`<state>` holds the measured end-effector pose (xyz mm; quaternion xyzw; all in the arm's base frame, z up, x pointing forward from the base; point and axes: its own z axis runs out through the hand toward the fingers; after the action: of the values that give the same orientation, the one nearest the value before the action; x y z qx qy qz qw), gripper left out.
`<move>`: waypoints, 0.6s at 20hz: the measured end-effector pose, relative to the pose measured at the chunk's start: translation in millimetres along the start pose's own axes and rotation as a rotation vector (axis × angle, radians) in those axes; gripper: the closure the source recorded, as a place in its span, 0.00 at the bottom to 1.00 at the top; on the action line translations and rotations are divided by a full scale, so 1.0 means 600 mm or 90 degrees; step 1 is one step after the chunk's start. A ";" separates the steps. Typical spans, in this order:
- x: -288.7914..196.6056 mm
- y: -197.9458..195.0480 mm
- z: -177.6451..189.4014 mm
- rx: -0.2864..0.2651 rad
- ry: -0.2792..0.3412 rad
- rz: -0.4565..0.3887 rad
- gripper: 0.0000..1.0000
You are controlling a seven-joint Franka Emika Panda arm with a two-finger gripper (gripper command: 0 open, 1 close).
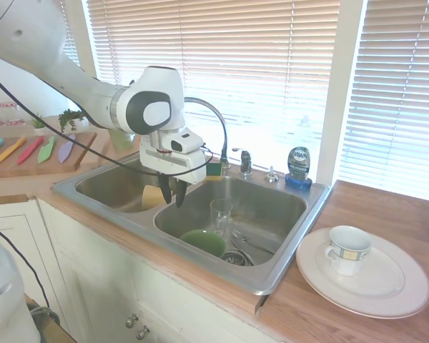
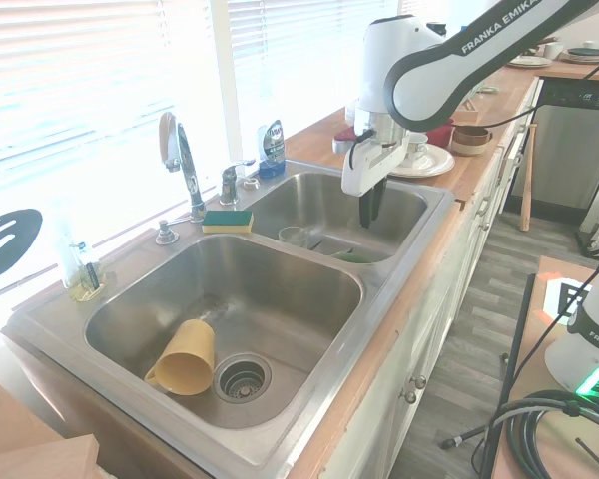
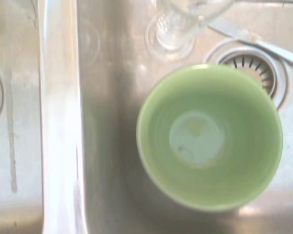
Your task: Turn on the faucet
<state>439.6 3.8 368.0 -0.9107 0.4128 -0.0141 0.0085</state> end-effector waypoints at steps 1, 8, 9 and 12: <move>0.007 -0.007 -0.004 0.003 0.002 0.001 1.00; 0.101 -0.094 -0.018 0.022 0.015 0.006 1.00; 0.120 -0.109 -0.019 0.023 0.015 0.009 1.00; 0.175 -0.153 -0.025 0.023 0.013 0.016 1.00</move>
<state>577.0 -14.7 387.3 -0.9048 0.4242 -0.0308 0.0210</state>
